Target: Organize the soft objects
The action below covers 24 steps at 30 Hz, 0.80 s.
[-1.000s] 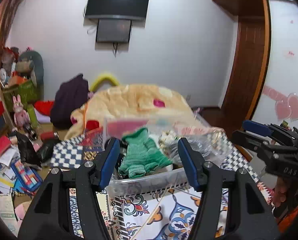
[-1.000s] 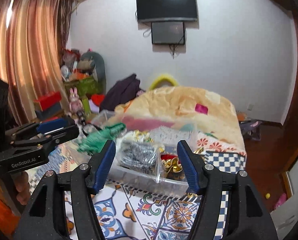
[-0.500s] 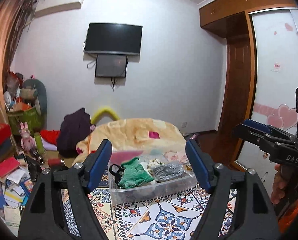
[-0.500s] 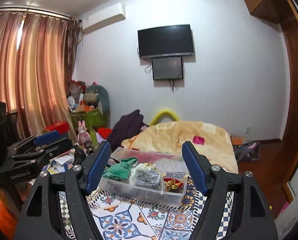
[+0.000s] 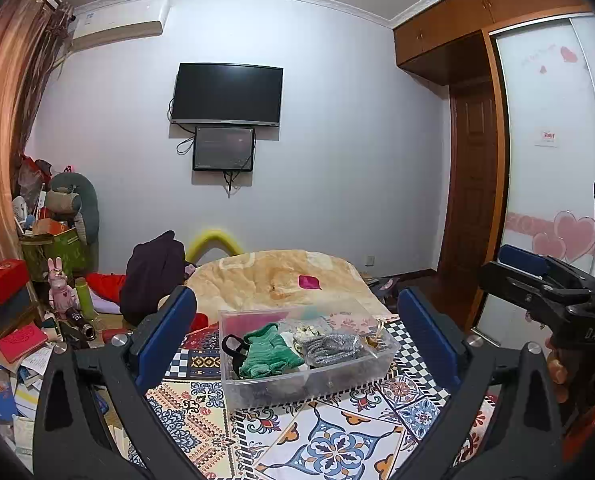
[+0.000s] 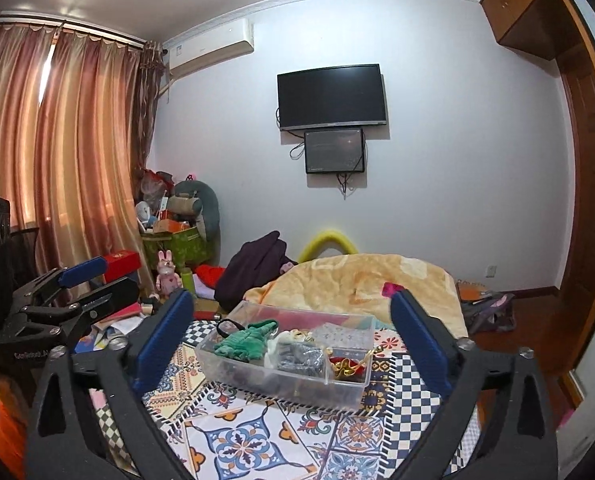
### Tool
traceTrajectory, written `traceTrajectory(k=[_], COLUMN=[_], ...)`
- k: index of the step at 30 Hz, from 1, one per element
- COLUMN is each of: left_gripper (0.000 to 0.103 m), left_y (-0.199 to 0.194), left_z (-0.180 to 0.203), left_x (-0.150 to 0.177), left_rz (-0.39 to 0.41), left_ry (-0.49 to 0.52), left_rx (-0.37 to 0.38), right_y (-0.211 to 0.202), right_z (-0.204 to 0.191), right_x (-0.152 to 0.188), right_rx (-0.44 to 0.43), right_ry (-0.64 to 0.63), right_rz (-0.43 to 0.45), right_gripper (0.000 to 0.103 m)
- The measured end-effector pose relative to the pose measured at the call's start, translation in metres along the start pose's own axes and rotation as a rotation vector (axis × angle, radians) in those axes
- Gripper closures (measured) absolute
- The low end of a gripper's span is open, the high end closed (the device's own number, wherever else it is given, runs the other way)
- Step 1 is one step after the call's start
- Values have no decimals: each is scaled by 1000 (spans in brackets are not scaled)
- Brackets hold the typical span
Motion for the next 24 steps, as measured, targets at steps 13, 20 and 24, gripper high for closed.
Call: traceTrajectory(k=[13,20,24], left_gripper=[0,0,0], left_y=[-2,-1,-3], left_z=[1,2,4], left_x=[2,4,4], left_rz=[1,-4,-2], left_ry=[-5,-3,2], left_rx=[-2,-2,0], right_y=[-6,-7,-7], right_z=[-1,-2,-3], right_x=[3,2,1], right_rx=[6,5,6], right_ry=[1,3,0], right_rz=[9,10,11], right_gripper=[0,0,0])
Point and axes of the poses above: each gripper's, at about its wrist camera, not at the fingertips, and y roughly the way its jaws point, z to its right, x to its underside, the point moved 3 cm from there along y, roughly the way its jaws point, and after that the axes turned 14 degrees about -y, right-handed, at the moved point
